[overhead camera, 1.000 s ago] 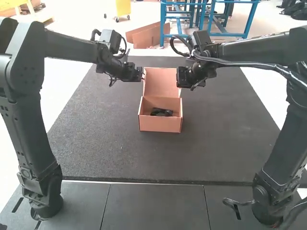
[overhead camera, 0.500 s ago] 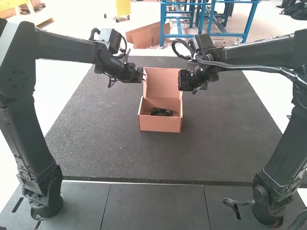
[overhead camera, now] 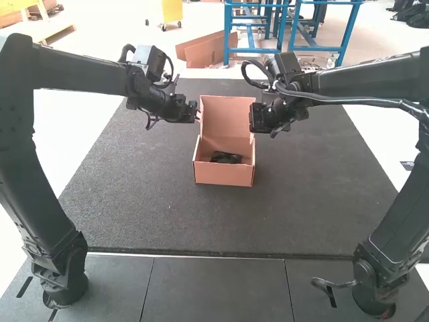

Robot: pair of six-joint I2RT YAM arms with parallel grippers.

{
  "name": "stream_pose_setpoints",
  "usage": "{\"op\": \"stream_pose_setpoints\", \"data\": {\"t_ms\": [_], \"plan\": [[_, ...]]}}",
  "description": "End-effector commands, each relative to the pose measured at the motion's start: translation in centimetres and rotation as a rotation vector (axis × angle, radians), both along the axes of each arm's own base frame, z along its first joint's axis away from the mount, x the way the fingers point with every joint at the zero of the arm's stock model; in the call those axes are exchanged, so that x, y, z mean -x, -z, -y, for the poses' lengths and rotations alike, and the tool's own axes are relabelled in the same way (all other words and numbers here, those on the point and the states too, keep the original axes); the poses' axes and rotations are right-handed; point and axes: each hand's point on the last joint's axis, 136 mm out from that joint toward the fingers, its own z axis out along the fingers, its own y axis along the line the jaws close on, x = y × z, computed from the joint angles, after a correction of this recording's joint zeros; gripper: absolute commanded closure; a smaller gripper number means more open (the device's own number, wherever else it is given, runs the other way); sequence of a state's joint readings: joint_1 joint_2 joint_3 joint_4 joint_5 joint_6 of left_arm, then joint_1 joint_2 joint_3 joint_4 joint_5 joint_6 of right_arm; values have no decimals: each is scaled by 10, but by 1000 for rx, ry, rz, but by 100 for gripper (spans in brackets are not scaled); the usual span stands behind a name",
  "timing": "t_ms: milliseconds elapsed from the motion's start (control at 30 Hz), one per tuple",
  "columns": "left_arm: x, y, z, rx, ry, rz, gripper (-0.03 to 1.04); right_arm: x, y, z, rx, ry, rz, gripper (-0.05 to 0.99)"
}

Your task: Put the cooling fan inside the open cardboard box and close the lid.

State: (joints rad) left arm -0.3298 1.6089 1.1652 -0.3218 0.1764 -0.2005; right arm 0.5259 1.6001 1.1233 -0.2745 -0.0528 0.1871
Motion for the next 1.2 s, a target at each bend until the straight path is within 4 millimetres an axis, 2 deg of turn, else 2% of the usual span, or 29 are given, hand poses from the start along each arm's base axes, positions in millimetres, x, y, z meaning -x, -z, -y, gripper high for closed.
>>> {"op": "stream_pose_setpoints", "data": {"t_ms": [0, 267, 700, 867, 1167], "plan": [[4, -15, 5, 20, 11, 31, 4, 16, -9, -20, -50, -73, -1, 95], [10, -14, 3, 20, 10, 27, 4, 28, 8, -20, -38, -92, -33, 95], [30, -4, -4, 20, 6, 8, 4, 35, 30, -15, -30, -90, -28, 95], [38, -3, -7, 25, 3, 3, 4, 40, 39, -14, 14, -109, -12, 95], [59, -8, -14, 35, -2, 18, 4, 37, 45, -2, 116, -113, 25, 95]]}}
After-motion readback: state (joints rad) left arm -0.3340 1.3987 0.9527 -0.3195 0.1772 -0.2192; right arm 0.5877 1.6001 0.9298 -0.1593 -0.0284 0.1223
